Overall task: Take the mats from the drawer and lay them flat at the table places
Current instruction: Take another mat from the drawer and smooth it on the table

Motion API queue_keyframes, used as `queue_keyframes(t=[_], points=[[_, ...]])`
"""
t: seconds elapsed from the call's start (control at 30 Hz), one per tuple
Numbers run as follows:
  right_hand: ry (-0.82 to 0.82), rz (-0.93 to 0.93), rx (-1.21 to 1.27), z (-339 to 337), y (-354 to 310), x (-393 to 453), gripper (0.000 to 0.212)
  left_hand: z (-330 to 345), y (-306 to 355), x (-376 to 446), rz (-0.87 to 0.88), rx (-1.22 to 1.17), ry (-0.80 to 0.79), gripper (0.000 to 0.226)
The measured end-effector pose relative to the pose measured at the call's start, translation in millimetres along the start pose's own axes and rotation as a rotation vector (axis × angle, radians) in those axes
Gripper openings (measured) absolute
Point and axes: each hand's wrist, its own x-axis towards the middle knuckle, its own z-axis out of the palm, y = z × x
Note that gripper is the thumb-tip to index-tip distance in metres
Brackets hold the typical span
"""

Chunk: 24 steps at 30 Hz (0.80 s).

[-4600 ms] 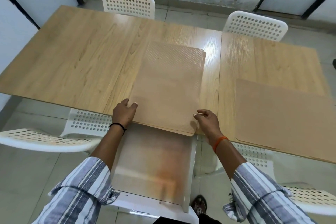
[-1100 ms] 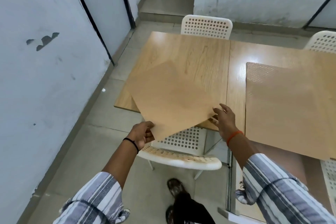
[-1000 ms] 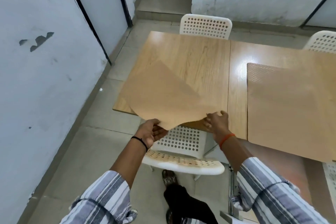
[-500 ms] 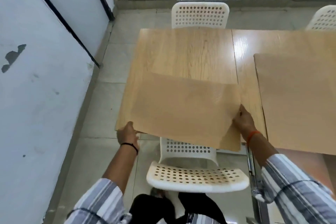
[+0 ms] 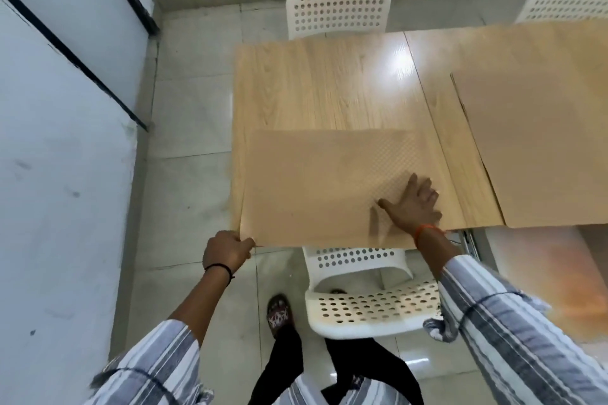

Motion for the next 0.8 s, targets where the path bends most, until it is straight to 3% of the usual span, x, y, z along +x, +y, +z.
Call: queue_keyframes(t=[0.2, 0.37, 0.8], points=[[-0.015, -0.08, -0.083, 48, -26, -35, 0.11, -7, 3, 6, 0.096, 0.366, -0.014, 0.045], [-0.048, -0.095, -0.168, 47, -30, -31, 0.118, -12, 13, 5, 0.098, 0.57, 0.049, 0.047], [-0.098, -0.161, -0.23, 35, -36, -14, 0.122, -13, 14, 7, 0.09, 0.476, 0.019, 0.045]])
